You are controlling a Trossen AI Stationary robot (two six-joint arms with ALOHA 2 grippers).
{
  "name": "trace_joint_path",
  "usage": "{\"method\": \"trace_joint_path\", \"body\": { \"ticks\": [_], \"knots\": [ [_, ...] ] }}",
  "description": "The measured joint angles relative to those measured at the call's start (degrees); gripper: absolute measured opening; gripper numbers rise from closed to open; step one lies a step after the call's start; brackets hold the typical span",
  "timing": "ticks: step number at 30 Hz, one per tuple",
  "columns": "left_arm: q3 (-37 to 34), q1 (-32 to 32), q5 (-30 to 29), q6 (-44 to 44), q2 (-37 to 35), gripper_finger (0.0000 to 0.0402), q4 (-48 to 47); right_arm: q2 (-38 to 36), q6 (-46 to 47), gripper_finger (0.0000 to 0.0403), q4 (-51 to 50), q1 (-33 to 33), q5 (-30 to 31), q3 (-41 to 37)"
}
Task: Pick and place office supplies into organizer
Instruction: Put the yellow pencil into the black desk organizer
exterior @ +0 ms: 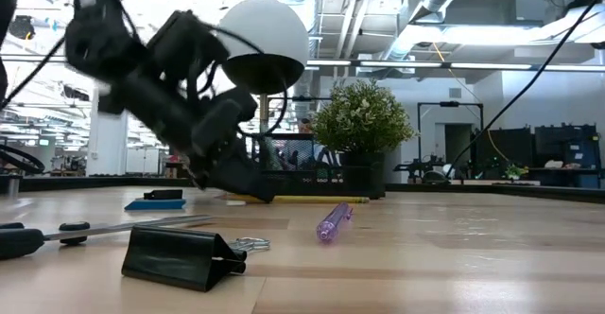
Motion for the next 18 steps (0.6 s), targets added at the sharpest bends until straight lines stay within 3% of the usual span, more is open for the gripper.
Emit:
{"method": "trace_joint_path", "body": {
  "ticks": [4, 9, 13, 18],
  "knots": [
    [5.56, -0.75, 0.07, 3.53, -8.0, 0.0, -17.32, 0.0, -1.8, 0.0064, -0.31, -0.02, -0.01, 0.0],
    [12.45, -1.84, -4.94, 8.37, -15.9, 0.0, -32.58, -0.02, -2.88, 0.0064, -4.8, 0.02, -0.87, 0.0],
    [18.12, -1.38, -9.98, 9.7, -20.04, 0.0, -43.88, -0.02, -2.91, 0.0064, -11.23, 0.48, -2.94, 0.0],
    [27.06, 1.55, -14.52, 9.81, -21.66, 0.0, -64.91, -0.02, -2.95, 0.0064, -12.29, 2.68, 1.7, -0.04]
  ]
}}
